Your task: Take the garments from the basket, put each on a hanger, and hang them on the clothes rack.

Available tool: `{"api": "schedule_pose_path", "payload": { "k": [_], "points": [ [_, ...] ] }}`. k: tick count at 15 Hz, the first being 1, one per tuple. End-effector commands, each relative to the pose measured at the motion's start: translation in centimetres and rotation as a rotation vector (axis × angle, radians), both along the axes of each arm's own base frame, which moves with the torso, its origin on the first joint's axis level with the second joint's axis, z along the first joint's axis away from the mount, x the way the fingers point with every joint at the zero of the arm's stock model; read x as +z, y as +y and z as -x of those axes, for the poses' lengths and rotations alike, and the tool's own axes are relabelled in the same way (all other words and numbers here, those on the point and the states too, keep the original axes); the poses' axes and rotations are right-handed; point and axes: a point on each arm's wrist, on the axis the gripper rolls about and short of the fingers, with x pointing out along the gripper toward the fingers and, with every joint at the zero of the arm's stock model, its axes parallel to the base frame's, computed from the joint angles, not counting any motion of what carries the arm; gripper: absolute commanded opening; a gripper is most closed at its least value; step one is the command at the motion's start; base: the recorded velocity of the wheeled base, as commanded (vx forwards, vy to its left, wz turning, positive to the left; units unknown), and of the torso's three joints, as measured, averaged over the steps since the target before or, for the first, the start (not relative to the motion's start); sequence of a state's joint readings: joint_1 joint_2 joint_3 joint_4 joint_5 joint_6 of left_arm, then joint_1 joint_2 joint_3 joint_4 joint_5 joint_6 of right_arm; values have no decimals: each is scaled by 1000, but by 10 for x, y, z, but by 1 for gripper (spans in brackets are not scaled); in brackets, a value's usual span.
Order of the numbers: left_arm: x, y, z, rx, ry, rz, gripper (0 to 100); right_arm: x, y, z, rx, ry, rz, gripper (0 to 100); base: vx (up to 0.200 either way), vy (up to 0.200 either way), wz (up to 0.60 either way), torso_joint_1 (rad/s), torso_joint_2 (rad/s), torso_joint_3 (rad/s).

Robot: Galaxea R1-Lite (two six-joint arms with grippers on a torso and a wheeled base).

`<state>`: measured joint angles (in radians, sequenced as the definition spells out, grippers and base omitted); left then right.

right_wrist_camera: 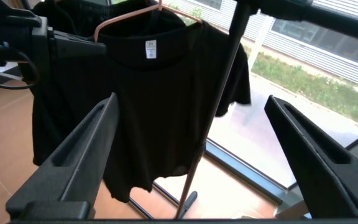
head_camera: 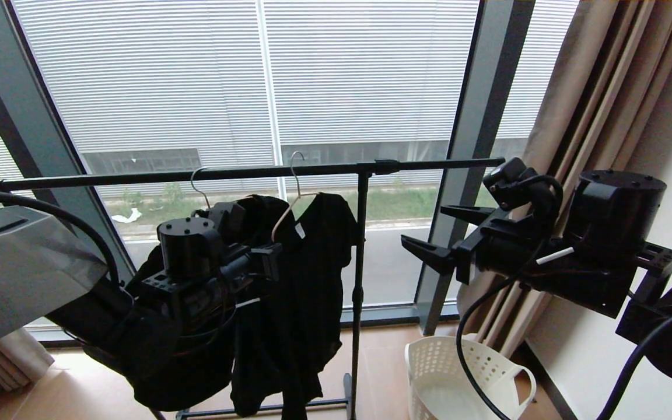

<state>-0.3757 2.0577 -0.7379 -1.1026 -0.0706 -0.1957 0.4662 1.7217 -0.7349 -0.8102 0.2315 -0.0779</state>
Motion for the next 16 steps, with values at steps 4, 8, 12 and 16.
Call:
{"api": "schedule_pose_path", "payload": {
  "k": [4, 8, 12, 16],
  "points": [
    [-13, -2, -4, -3, 11, -3, 0, -6, 2, -3, 1, 15, 10, 100, 0, 0, 0, 0, 0, 0],
    [-13, -2, -4, 0, 12, -4, 0, -8, 2, -4, 2, 16, 20, 100, 0, 0, 0, 0, 0, 0],
    [-14, -1, -3, 0, 10, -5, 100, -8, 2, -4, 2, 16, 20, 100, 0, 0, 0, 0, 0, 0],
    [13, 7, 18, -7, -36, 10, 100, -8, 2, -3, 2, 13, 19, 100, 0, 0, 0, 0, 0, 0]
  ]
}}
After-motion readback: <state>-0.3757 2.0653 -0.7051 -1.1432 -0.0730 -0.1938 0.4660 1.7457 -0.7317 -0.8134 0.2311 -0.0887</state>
